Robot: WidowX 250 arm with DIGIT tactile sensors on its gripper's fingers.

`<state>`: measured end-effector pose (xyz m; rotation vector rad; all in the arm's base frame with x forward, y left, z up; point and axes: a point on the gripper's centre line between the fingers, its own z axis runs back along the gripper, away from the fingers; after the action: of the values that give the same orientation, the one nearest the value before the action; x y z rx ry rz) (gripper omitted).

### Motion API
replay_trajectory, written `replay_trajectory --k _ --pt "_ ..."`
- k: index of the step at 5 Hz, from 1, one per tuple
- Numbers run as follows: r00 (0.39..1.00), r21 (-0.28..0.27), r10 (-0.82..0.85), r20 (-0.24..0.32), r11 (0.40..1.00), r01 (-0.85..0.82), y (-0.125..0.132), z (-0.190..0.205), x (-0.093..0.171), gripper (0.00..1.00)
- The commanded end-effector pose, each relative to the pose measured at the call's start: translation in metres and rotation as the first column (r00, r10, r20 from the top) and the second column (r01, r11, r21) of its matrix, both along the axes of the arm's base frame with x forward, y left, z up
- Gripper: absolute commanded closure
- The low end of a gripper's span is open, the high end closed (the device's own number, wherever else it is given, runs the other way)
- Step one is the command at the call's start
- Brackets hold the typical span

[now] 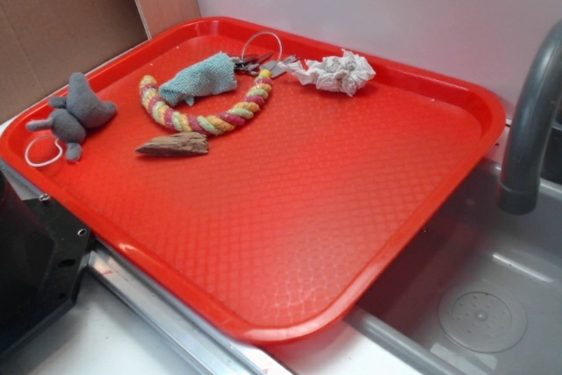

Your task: Grab the blue cloth.

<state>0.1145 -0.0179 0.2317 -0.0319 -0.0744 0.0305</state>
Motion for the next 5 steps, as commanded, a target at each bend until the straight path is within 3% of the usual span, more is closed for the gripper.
replay_trajectory --k 1,2,5 --pt "0.998 0.007 0.022 0.054 1.000 -0.023 0.001 0.002 0.009 0.00" --pt "0.998 0.021 0.040 0.054 0.999 -0.042 0.002 -0.004 0.015 0.00" --pt "0.983 0.113 0.096 0.154 0.987 -0.114 0.044 -0.052 0.055 0.00"
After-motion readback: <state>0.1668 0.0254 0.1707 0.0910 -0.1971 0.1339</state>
